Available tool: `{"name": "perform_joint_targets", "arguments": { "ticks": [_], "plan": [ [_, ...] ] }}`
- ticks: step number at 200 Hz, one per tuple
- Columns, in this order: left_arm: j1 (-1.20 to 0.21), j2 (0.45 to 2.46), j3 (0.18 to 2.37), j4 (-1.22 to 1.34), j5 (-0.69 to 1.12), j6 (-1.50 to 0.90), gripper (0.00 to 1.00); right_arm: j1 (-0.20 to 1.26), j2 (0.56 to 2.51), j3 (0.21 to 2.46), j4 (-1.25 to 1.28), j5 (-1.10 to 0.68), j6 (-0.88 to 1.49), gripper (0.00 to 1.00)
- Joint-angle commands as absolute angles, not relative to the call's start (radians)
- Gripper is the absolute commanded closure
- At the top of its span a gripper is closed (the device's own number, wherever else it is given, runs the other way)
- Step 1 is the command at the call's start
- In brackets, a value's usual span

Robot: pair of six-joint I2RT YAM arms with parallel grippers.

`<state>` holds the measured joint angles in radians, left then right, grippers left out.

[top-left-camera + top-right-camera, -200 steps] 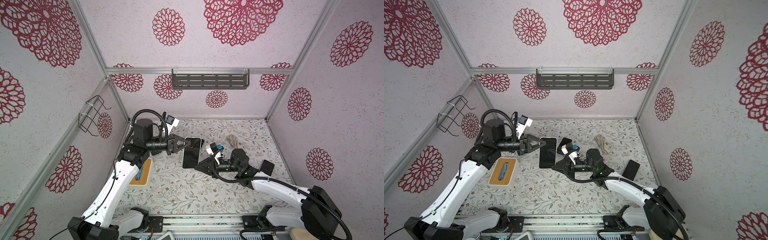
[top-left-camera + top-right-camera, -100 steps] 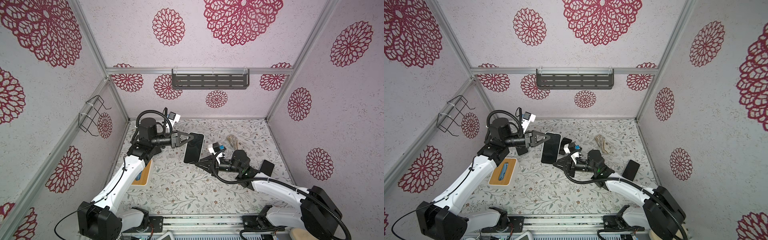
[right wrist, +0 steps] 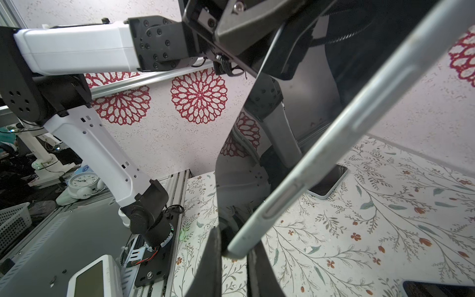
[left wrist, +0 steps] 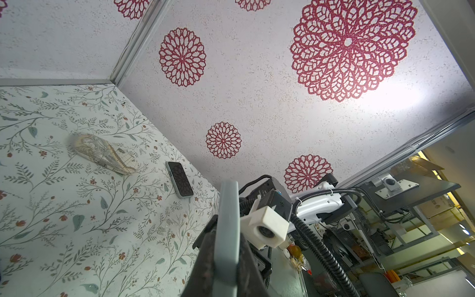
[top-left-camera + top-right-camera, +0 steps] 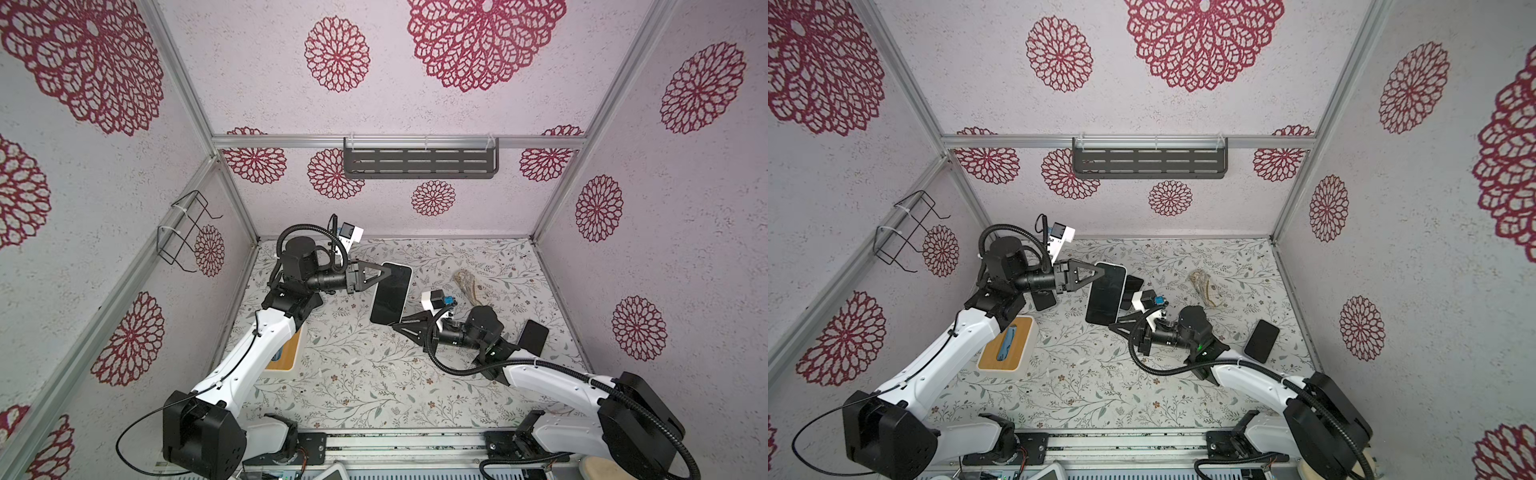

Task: Take the phone out of the phone case
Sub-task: Remove the phone case from the phone.

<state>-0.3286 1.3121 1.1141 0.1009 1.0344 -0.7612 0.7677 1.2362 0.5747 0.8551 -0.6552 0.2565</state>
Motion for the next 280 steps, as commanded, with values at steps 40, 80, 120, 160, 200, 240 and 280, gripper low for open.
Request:
{"name": "perform_joint_targets", "arguments": {
  "ticks": [40,80,120,160,200,240,280],
  "plan": [
    [-0.354,1.365,1.107,0.081,0.948,-0.909,1.0,0.785,1.247,0.57,1.085,-0.615,0.027,0.85],
    [-0.357,1.383,1.109,0.109,0.956,-0.937,1.0,0.785,1.264,0.565,1.108,-0.62,-0.004,0.82],
    [-0.366,1.391,1.109,0.126,0.962,-0.953,1.0,0.785,1.282,0.576,1.108,-0.611,-0.037,0.78],
    [-0.372,1.391,1.105,0.13,0.968,-0.954,1.0,0.785,1.289,0.593,1.08,-0.581,-0.069,0.76],
    [-0.373,1.385,1.094,0.14,0.973,-0.954,1.0,0.785,1.291,0.593,1.066,-0.505,-0.086,0.75],
    [-0.369,1.355,1.08,0.155,0.976,-0.953,1.0,0.785,1.264,0.531,1.132,-0.503,-0.041,0.65],
    [-0.349,1.333,1.081,0.163,0.99,-0.95,1.0,0.784,1.228,0.472,1.151,-0.529,0.02,0.46]
  ]
}}
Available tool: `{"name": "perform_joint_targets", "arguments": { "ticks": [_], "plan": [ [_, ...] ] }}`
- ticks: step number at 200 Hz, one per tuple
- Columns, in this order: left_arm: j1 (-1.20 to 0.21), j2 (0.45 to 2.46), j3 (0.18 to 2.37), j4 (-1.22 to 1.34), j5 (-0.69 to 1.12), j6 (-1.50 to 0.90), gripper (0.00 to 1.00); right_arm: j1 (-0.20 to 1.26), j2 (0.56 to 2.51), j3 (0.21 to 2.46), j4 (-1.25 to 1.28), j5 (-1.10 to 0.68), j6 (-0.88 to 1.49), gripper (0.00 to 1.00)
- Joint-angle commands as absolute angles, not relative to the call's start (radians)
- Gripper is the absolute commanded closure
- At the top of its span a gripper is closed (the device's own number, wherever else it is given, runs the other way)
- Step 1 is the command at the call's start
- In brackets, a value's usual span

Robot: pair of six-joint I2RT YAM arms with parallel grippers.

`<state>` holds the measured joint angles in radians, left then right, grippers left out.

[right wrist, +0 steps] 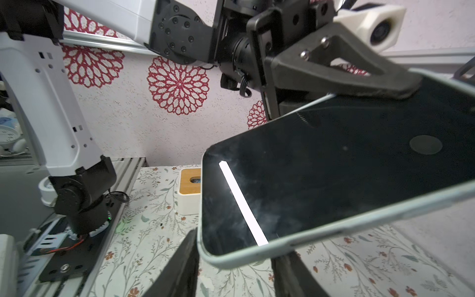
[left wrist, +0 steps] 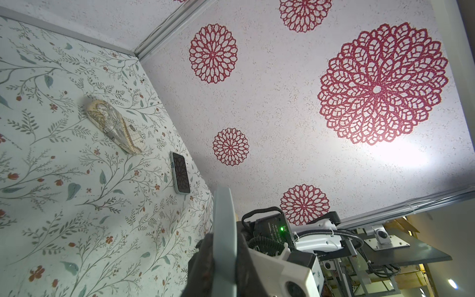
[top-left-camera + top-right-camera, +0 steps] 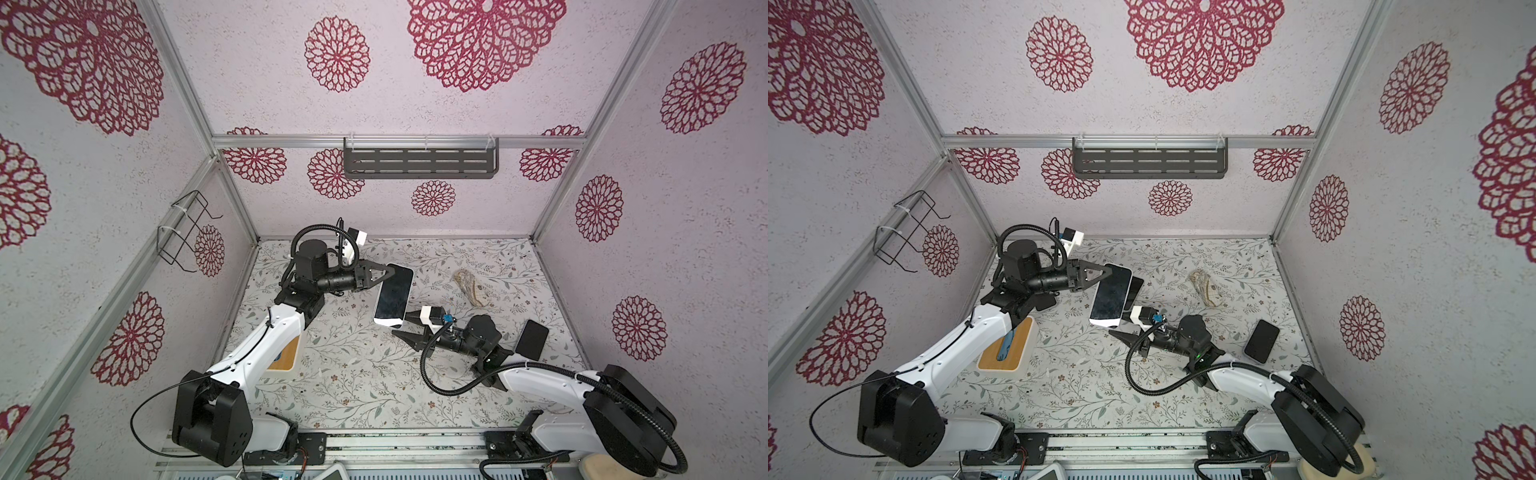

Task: Take the phone out of the phone case
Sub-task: Remove the phone case from the phone.

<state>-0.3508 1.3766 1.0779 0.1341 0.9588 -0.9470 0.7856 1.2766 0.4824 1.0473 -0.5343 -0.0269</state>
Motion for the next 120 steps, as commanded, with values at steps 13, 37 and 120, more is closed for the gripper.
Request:
{"name": "perform_joint_targets", "arguments": {
  "ticks": [13,37,120],
  "plan": [
    [-0.347,1.331,1.082,0.167,0.994,-0.951,1.0,0.784,1.222,0.472,1.141,-0.528,0.029,0.44],
    [-0.348,1.325,1.079,0.179,0.996,-0.95,1.0,0.784,1.221,0.48,1.131,-0.53,0.042,0.44],
    [-0.352,1.324,1.07,0.206,0.999,-0.956,1.0,0.782,1.253,0.51,1.142,-0.573,0.075,0.67]
  ]
}}
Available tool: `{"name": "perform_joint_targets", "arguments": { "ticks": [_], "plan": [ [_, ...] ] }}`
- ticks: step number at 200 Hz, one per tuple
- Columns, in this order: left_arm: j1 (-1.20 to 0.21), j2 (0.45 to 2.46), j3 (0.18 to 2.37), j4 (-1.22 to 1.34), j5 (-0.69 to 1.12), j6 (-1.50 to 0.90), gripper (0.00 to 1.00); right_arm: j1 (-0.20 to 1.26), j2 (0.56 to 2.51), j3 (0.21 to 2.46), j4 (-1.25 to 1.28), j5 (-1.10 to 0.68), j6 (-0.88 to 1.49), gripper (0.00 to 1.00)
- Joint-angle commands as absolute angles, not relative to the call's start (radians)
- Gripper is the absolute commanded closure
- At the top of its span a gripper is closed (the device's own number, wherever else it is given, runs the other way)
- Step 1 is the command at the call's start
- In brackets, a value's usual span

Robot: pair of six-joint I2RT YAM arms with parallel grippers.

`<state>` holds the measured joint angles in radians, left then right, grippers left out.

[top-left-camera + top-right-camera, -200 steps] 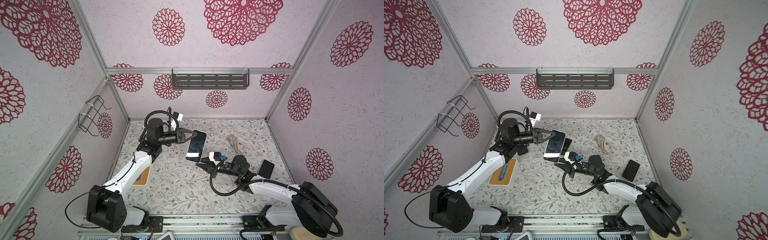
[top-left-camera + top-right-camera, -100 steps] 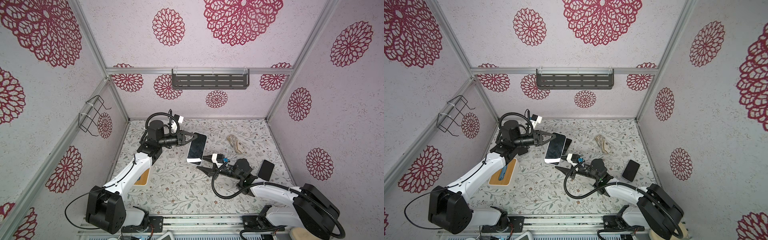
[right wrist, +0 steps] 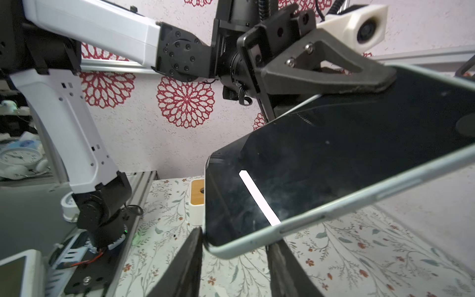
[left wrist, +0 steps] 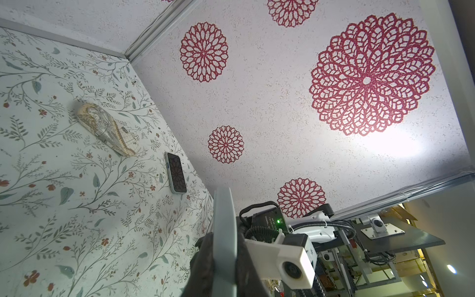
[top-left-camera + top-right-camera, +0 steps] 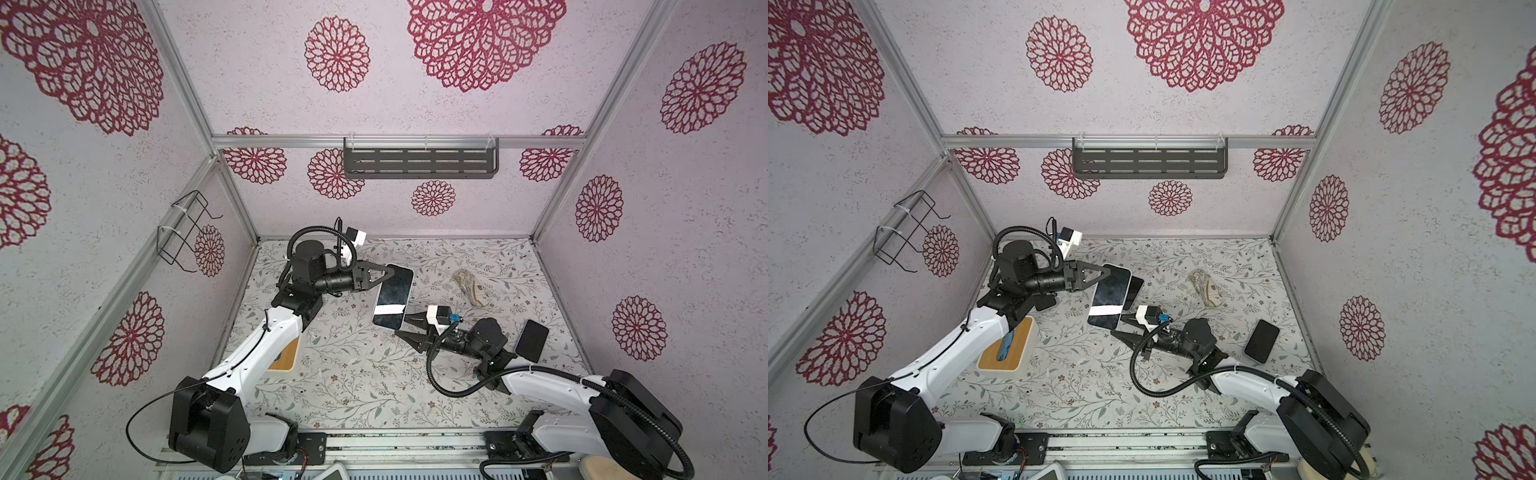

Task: Take the phone out of the phone case
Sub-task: Remove the phone case from the phone.

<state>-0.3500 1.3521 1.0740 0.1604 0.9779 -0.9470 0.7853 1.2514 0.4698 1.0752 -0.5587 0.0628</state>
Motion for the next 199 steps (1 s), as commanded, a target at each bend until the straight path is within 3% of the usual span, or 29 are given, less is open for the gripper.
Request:
{"name": "perform_joint_targets", "arguments": {
  "ticks": [1,25,42,55,76,121,178,199],
  "plan": [
    [-0.352,1.324,1.07,0.206,0.999,-0.957,1.0,0.782,1.253,0.51,1.142,-0.574,0.075,0.68],
    [-0.357,1.327,1.071,0.213,0.999,-0.958,1.0,0.782,1.267,0.521,1.146,-0.594,0.081,0.78],
    [-0.365,1.33,1.069,0.216,0.997,-0.953,1.0,0.782,1.277,0.524,1.159,-0.595,0.09,0.79],
    [-0.368,1.331,1.067,0.213,0.994,-0.948,1.0,0.782,1.28,0.525,1.169,-0.595,0.096,0.74],
    [-0.369,1.331,1.066,0.215,0.994,-0.945,1.0,0.782,1.28,0.52,1.179,-0.591,0.108,0.55],
    [-0.366,1.319,1.072,0.195,0.99,-0.928,1.0,0.78,1.263,0.499,1.18,-0.598,0.12,0.49],
    [-0.371,1.318,1.057,0.202,0.995,-0.919,1.0,0.778,1.26,0.504,1.177,-0.622,0.116,0.74],
    [-0.378,1.315,1.051,0.203,1.0,-0.907,1.0,0.775,1.267,0.509,1.184,-0.634,0.124,0.76]
  ]
}}
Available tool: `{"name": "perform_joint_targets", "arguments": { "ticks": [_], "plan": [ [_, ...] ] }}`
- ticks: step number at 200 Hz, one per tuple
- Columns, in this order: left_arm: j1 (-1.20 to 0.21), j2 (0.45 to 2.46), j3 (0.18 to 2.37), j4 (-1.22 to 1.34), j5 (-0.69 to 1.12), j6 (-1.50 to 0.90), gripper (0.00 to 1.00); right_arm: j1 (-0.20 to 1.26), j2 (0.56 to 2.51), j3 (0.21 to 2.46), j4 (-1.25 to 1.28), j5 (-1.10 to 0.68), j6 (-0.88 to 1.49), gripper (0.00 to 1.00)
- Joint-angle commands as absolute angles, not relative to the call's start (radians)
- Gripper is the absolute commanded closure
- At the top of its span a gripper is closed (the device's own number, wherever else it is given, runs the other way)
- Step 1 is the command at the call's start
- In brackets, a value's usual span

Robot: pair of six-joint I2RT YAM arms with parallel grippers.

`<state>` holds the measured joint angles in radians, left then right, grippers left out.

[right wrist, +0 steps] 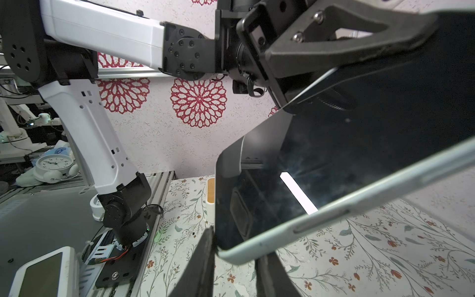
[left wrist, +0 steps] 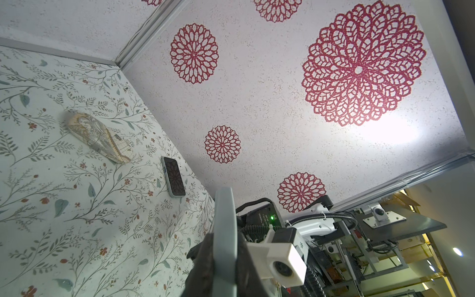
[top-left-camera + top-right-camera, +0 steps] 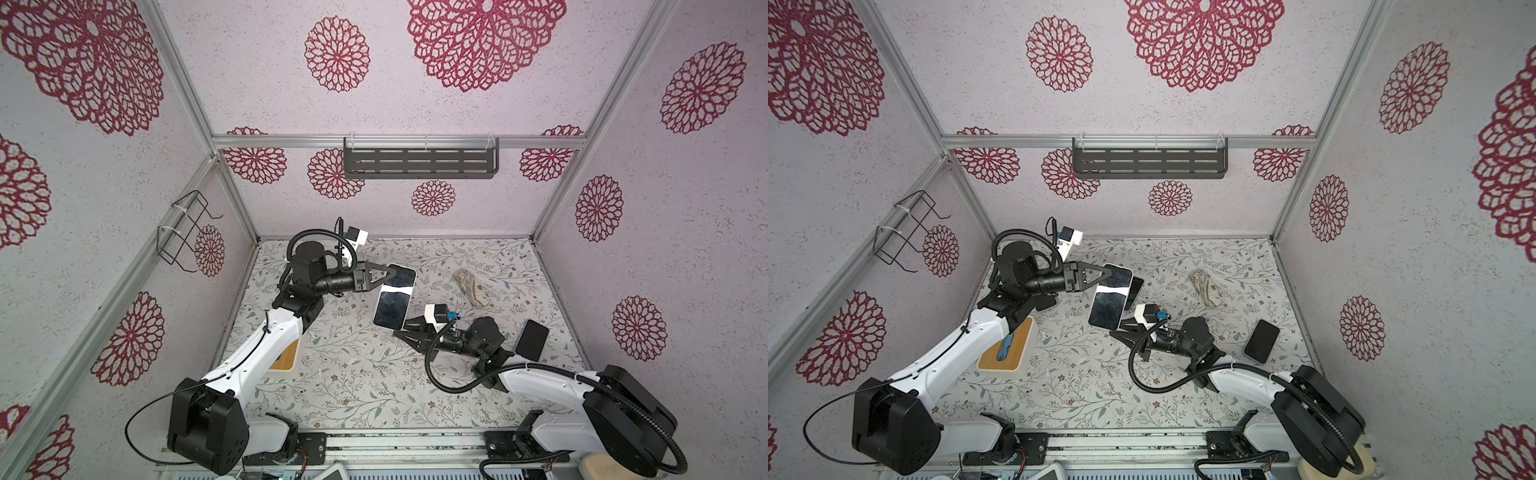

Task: Take the phone out of the phone case
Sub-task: Remove the phone case from the phone.

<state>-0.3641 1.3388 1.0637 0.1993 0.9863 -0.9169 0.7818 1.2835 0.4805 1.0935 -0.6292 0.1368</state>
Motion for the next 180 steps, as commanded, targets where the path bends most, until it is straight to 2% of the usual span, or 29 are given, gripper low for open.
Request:
{"name": "perform_joint_targets", "arguments": {
  "ticks": [1,122,128,140,150,164,180],
  "plan": [
    [-0.378,1.315,1.05,0.203,1.0,-0.906,1.0,0.775,1.267,0.51,1.185,-0.634,0.124,0.76],
    [-0.416,1.318,1.023,0.204,1.003,-0.884,1.0,0.762,1.307,0.528,1.214,-0.65,0.117,0.9],
    [-0.416,1.315,1.02,0.204,1.0,-0.883,1.0,0.76,1.309,0.527,1.221,-0.653,0.126,0.87],
    [-0.416,1.31,1.019,0.206,0.994,-0.881,1.0,0.759,1.313,0.517,1.238,-0.666,0.14,0.7],
    [-0.414,1.306,1.02,0.211,0.992,-0.882,1.0,0.759,1.311,0.5,1.262,-0.669,0.149,0.61],
    [-0.413,1.299,1.027,0.216,0.989,-0.883,1.0,0.758,1.307,0.475,1.294,-0.661,0.156,0.56],
    [-0.41,1.295,1.034,0.216,0.988,-0.882,1.0,0.751,1.297,0.456,1.306,-0.658,0.169,0.55]
  ]
}}
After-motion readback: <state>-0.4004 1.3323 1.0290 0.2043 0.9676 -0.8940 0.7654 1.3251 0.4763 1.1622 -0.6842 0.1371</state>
